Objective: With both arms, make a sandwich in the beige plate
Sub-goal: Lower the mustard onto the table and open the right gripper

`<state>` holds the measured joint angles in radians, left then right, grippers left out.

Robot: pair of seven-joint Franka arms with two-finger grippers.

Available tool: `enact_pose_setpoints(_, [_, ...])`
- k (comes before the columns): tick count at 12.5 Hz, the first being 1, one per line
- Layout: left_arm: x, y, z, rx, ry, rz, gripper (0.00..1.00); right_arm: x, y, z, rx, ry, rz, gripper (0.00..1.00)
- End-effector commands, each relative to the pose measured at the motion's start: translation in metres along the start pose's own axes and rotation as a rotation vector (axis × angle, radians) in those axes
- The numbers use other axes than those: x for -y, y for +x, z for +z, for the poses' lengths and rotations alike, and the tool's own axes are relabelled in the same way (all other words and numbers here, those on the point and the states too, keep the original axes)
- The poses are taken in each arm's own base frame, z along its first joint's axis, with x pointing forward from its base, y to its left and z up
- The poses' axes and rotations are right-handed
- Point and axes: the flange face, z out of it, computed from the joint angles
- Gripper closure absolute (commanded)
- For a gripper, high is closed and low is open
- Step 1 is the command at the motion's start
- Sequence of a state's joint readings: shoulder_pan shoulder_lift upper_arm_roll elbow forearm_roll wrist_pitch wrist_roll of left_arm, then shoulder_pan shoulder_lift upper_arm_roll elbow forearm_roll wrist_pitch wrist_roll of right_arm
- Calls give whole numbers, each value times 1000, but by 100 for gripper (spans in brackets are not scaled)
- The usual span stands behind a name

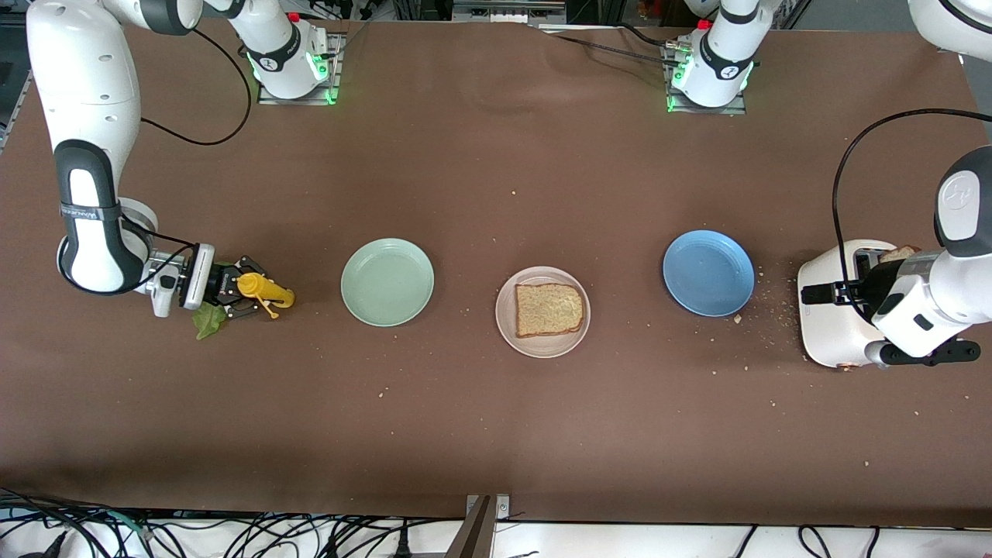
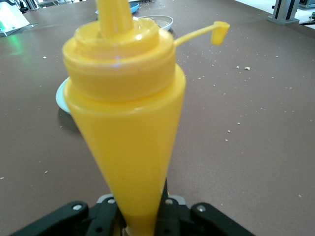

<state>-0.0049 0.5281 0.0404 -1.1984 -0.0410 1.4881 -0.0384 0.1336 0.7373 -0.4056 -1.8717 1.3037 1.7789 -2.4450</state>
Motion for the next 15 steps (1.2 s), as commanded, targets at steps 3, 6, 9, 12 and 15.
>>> enact_pose_setpoints(3, [-1, -3, -1, 6, 34, -9, 0, -5, 4, 1, -14, -17, 0, 8])
enact_pose_setpoints(6, [-2, -3, -1, 6, 33, -9, 0, -14, 7, -18, -11, -34, -16, 2])
enact_pose_setpoints(9, [-1, -3, -1, 6, 34, -9, 0, -13, -6, -41, 4, -52, -4, 2])
enact_pose_setpoints(12, [-2, -3, -2, 3, 33, -9, 0, -11, -15, -83, 72, -40, 64, 2])
enact_pose_setpoints(15, [-1, -3, -1, 6, 34, -11, 0, -20, -1, -141, 145, -5, 114, 2])
